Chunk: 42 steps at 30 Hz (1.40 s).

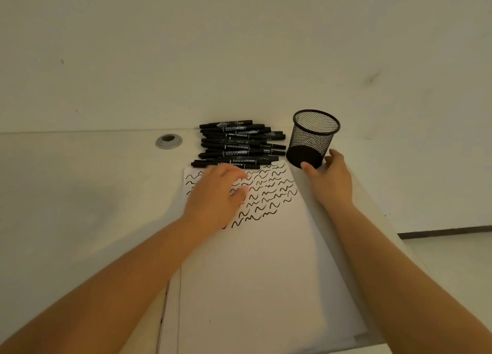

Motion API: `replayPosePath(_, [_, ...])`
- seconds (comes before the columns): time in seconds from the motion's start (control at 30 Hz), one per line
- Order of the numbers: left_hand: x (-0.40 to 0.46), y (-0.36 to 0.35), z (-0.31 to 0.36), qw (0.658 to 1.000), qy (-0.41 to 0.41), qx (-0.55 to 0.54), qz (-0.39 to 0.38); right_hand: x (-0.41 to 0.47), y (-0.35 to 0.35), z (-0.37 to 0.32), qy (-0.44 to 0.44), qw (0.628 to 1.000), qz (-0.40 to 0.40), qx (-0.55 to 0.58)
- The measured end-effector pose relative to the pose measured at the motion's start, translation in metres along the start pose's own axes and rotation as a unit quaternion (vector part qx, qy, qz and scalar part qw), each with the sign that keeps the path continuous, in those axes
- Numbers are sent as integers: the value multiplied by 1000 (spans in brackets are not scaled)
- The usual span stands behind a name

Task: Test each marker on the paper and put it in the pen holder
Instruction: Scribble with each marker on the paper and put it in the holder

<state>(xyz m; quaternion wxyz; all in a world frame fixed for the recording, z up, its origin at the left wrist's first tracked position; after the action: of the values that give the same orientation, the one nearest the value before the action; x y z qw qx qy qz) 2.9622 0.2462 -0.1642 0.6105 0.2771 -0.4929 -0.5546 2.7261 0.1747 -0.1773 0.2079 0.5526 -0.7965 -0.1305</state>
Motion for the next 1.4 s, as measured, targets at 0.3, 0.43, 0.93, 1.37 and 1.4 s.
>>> replayPosePath(0.3, [45,14,-53,977,26,210,-14,-30,9,-1,1,999,-23,-45])
replayPosePath(0.43, [54,12,-52,977,21,207,-41,-37,16,-5,-23,999,-28,-22])
replayPosePath(0.93, [-19,39,35,988,-29,-126,-84,-104,-9,-91,52,961,-163,219])
replayPosePath(1.37, [-50,54,46,994,-48,-72,-74,-132,-16,-98,-39,939,-176,291])
replayPosePath(1.4, [-51,53,46,989,-33,-119,-86,-133,-18,-97,-51,936,-177,301])
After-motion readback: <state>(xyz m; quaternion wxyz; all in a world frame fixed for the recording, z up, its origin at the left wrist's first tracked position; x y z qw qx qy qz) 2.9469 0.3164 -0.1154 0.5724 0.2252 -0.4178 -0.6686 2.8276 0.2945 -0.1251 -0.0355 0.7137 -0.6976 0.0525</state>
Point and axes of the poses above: each hand's wrist, its own x-axis towards the middle knuckle, its own y-axis out of the back of the hand, z = x × y, the point moved 7 cm from there along x, towards the middle knuckle, and after that the axes turned 8 degrees about x, right-handed, at the moved point
